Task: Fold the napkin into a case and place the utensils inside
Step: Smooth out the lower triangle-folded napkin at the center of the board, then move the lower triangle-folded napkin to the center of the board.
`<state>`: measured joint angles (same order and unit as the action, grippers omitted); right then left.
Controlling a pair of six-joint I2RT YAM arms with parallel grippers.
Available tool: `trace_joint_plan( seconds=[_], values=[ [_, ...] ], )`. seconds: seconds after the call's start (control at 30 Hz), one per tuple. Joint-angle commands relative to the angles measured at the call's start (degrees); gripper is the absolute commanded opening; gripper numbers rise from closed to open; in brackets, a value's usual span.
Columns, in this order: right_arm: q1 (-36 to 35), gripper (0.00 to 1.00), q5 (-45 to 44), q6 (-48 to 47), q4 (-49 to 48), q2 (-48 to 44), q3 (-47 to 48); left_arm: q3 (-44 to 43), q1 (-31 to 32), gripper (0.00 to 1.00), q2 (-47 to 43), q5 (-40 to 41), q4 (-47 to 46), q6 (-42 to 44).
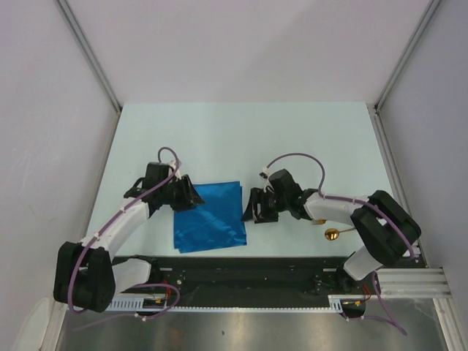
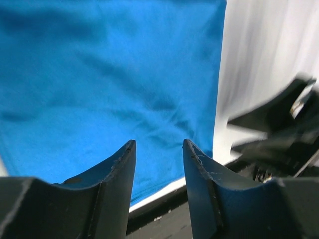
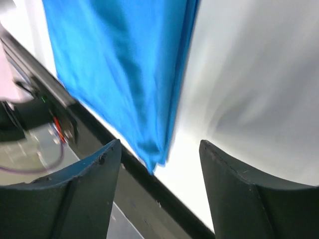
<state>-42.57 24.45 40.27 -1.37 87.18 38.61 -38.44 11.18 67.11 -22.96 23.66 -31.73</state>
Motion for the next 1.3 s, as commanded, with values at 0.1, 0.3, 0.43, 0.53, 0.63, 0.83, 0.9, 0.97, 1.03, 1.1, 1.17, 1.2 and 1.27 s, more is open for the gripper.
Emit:
trace_joint_plan(
  seconds=[0.1, 0.3, 0.43, 0.53, 0.63, 0.83, 0.9, 0.97, 1.03, 1.1, 1.17, 1.2, 1.27],
  values=[
    [5.2, 0.7, -2.4, -2.7, -1.1, 11.6, 15.2, 3.3, 2.1, 0.49, -6.4, -2.2, -1.6, -2.4],
    [5.3, 0.66, -9.9, -5.0, 3.2, 20.3, 24.1, -0.2, 2.0, 0.5, -8.9, 0.6, 3.4, -0.3],
    [4.3, 0.6, -12.5, -5.4, 2.7, 23.4, 26.5, -1.9, 1.5, 0.51, -10.1, 1.6, 4.6, 0.5],
    [3.0, 0.57, -16.6, -6.1, 4.6, 24.8, 28.2, -2.9, 0.7, 0.51, -9.3, 0.7, 5.0, 1.5],
    [2.3, 0.54, -18.1, -5.6, 5.1, 25.8, 28.6, -3.4, -0.3, 0.52, -8.2, -0.7, 4.8, 2.0],
    [1.1, 0.39, -21.5, -5.0, 5.8, 28.0, 28.7, -4.5, -1.9, 0.51, -7.7, -2.1, 5.0, 3.0],
    [1.1, 0.33, -22.7, -5.2, 5.9, 28.2, 28.6, -4.8, -2.2, 0.52, -7.8, -2.3, 5.2, 3.3],
    [1.8, 0.26, -23.4, -5.6, 5.6, 28.1, 28.1, -4.9, -2.3, 0.52, -7.6, -2.3, 5.2, 3.4],
    [2.6, 0.2, -23.7, -6.4, 5.0, 27.9, 27.9, -4.8, -2.7, 0.52, -7.1, -2.2, 4.9, 3.4],
    [4.1, 0.07, -22.7, -8.4, 5.1, 28.1, 28.7, -4.6, -3.3, 0.52, -6.8, -2.2, 4.5, 3.3],
    [5.2, 0.0, -21.6, -10.3, 5.2, 28.4, 29.8, -4.6, -3.5, 0.53, -6.1, -2.4, 3.8, 3.1],
    [6.2, 0.0, -20.9, -12.5, 5.6, 28.7, 30.4, -4.7, -4.1, 0.53, -5.8, -2.4, 3.3, 2.5],
    [7.6, 0.0, -20.0, -14.1, 6.6, 29.0, 31.3, -5.5, -4.5, 0.54, -4.4, -2.2, 2.6, 1.8]
  ],
)
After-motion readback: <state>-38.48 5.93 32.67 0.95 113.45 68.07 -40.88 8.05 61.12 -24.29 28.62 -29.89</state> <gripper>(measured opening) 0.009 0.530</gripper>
